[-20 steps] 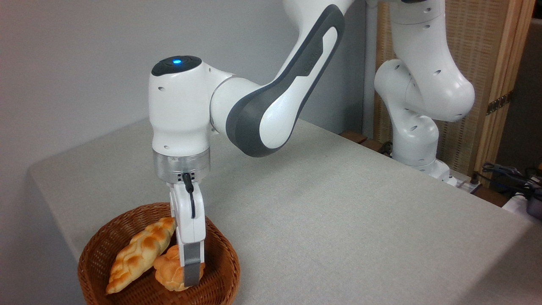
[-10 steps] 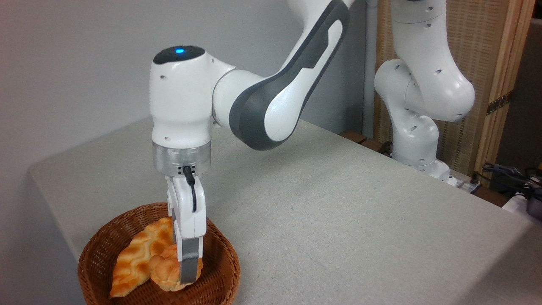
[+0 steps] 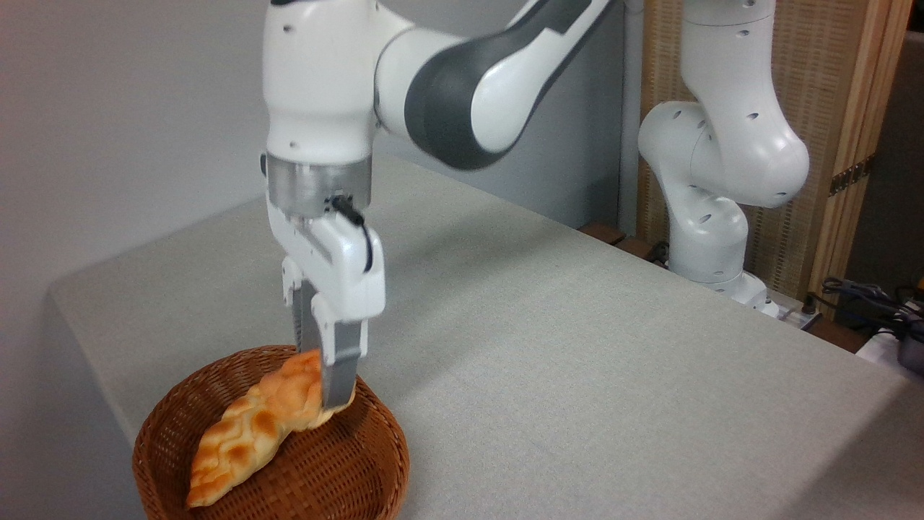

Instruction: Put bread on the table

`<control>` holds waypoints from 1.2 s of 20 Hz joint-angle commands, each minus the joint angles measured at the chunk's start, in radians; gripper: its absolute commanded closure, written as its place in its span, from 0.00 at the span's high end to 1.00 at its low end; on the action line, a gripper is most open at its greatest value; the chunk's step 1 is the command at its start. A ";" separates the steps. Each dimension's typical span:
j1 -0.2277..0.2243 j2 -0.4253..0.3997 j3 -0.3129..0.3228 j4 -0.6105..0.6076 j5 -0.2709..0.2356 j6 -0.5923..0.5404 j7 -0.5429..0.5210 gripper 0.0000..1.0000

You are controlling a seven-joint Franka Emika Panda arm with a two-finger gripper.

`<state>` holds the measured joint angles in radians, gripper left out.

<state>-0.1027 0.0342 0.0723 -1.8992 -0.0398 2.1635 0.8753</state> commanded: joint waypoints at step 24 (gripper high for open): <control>-0.017 -0.175 -0.002 -0.276 0.014 -0.145 -0.136 1.00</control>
<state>-0.1133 -0.1206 0.0705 -2.1762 -0.0384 2.0019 0.7492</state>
